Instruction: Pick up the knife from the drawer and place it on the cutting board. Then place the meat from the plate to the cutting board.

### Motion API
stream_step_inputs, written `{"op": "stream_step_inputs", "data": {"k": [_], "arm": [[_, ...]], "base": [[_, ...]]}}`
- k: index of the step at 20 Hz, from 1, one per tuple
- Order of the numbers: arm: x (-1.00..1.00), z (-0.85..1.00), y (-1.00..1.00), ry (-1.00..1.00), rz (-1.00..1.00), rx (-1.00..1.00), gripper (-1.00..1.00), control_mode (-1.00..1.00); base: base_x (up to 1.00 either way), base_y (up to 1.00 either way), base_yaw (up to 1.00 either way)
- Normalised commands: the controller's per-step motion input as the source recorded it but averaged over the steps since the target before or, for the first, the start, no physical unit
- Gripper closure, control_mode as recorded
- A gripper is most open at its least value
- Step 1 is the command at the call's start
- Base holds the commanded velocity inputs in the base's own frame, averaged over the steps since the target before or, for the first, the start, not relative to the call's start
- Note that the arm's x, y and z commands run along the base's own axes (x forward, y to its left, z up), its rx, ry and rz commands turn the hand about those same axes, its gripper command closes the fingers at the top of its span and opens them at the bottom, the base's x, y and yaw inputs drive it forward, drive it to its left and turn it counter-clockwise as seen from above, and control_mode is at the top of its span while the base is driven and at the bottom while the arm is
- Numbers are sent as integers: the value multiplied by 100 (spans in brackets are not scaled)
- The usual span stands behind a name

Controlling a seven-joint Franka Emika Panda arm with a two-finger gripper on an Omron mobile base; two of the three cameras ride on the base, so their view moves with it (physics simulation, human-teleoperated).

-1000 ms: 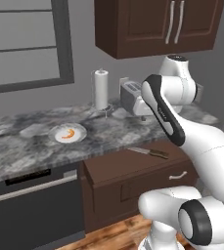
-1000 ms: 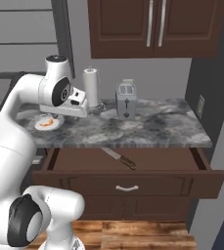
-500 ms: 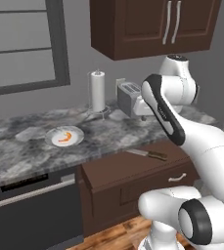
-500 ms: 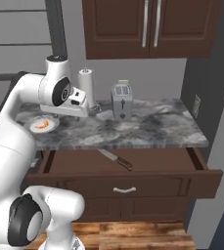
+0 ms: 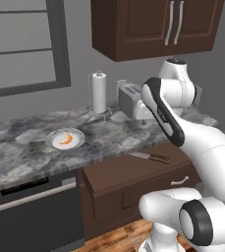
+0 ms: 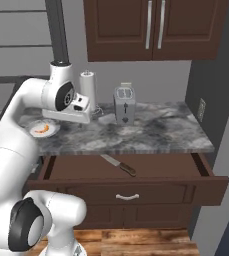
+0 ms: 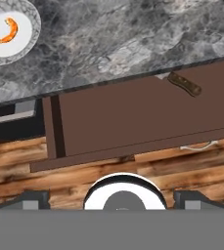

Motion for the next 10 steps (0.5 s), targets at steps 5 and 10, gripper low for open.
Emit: {"op": "stream_step_inputs", "data": {"k": [5, 10], "arm": [[-3, -70, -2, 21, 0, 0, -100, -100], [-4, -67, -24, 24, 0, 0, -100, -100]], "base": [[0, 0, 0], [0, 0, 0]]}}
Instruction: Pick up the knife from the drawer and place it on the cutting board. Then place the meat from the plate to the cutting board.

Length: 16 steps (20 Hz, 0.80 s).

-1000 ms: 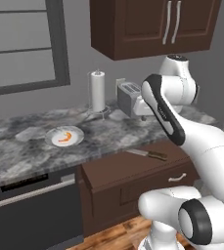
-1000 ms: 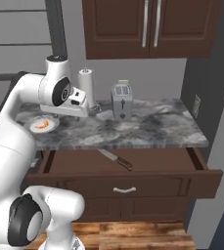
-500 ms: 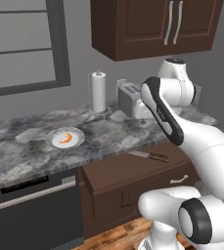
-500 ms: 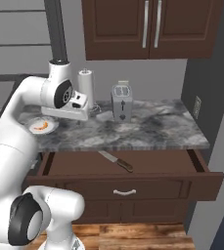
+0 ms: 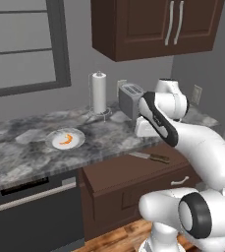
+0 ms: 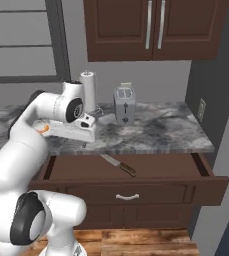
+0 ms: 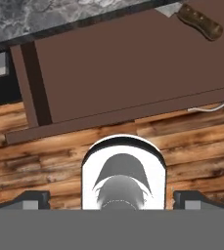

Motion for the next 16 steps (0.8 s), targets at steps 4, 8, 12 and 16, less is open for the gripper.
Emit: {"op": "stream_step_inputs", "data": {"k": [4, 8, 12, 16], "arm": [[-25, -60, -47, 8, 0, 1, -100, -100], [-21, -44, -46, -1, 0, 3, -100, -100], [-1, -40, -22, -9, 4, 1, -100, -100], [12, -39, -11, -1, 6, 0, -100, -100]], "base": [[0, 0, 0], [0, 0, 0], [0, 0, 0], [0, 0, 0]]}}
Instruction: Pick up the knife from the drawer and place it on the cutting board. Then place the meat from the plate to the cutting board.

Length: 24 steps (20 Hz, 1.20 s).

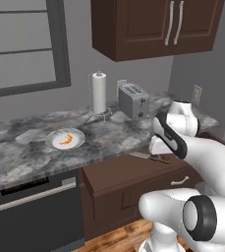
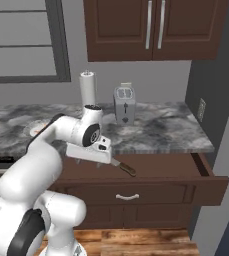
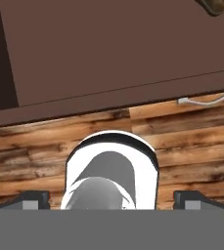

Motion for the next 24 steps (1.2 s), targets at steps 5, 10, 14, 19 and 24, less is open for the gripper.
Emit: {"op": "stream_step_inputs", "data": {"k": [5, 10, 14, 19, 24], "arm": [[29, -40, -2, 0, 7, 0, -100, -100], [41, -31, -2, 0, 3, 1, -100, -100], [39, -28, -3, 0, 3, 3, -100, -100], [25, -30, -1, 0, 3, 2, -100, -100], [24, -36, 0, 0, 2, 0, -100, -100]], "base": [[0, 0, 0], [0, 0, 0], [0, 0, 0], [0, 0, 0], [0, 0, 0]]}}
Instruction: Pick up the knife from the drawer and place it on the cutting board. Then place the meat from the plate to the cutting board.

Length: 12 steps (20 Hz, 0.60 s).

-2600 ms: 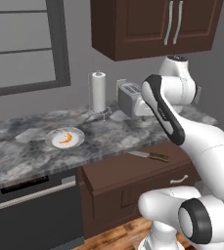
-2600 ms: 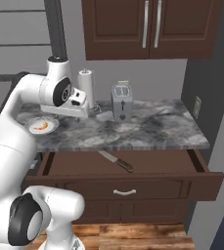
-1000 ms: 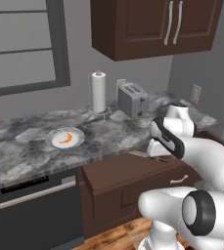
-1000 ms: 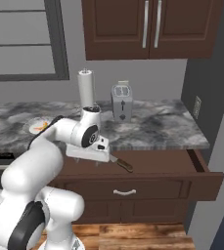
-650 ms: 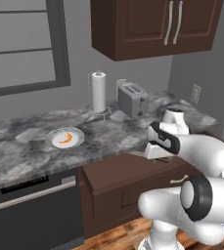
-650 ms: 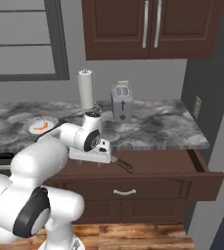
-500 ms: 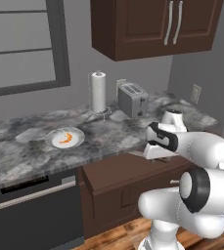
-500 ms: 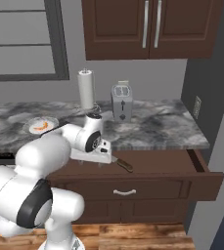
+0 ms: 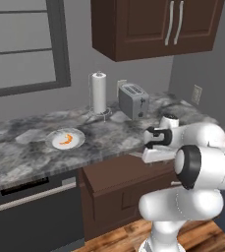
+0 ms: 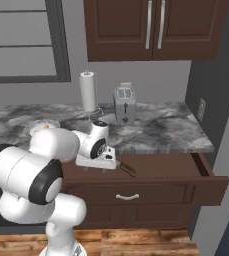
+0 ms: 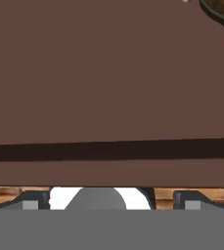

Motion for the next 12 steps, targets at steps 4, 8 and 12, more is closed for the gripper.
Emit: {"op": "stream_step_inputs", "data": {"k": [4, 8, 12], "arm": [[25, -35, 0, 0, 2, 0, -100, -100], [12, -33, 0, 0, 1, 0, -100, -100], [13, -31, 0, 0, 1, 0, -100, -100]], "base": [[0, 0, 0], [0, 0, 0], [0, 0, 0]]}}
